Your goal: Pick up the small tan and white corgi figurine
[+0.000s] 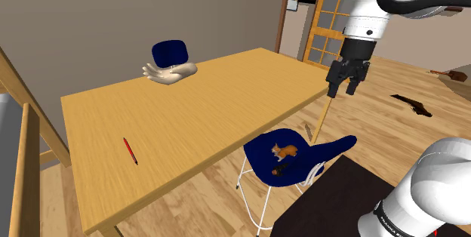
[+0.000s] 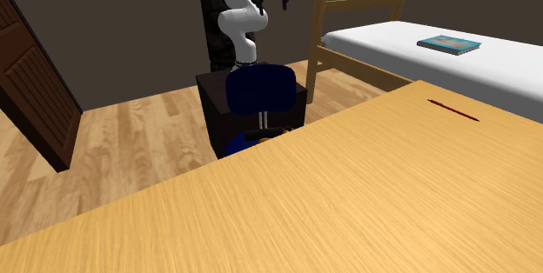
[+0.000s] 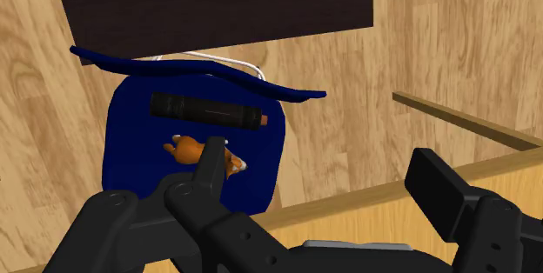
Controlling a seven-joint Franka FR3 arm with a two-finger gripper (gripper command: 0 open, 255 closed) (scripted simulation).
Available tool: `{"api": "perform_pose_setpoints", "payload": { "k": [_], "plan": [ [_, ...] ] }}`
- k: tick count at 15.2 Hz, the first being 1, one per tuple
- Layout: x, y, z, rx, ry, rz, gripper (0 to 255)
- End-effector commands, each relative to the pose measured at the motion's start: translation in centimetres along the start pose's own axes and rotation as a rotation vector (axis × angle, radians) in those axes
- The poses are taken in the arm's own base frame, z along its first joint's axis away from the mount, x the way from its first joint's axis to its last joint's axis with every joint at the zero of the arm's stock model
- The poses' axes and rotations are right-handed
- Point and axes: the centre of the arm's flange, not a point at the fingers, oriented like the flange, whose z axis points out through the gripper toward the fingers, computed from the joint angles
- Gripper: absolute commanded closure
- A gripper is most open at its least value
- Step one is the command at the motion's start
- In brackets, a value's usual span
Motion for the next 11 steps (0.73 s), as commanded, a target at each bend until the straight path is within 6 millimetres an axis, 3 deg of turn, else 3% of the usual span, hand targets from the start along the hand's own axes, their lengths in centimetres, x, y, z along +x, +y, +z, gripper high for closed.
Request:
{"api": "perform_pose_setpoints", "payload": {
  "k": [1, 11],
  "plan": [
    [0.0, 0.0, 0.0, 0.0, 0.0, 0.0, 0],
    [6.2, 3.6, 10.8, -0.088, -0.04, -0.248, 0]
  ]
}}
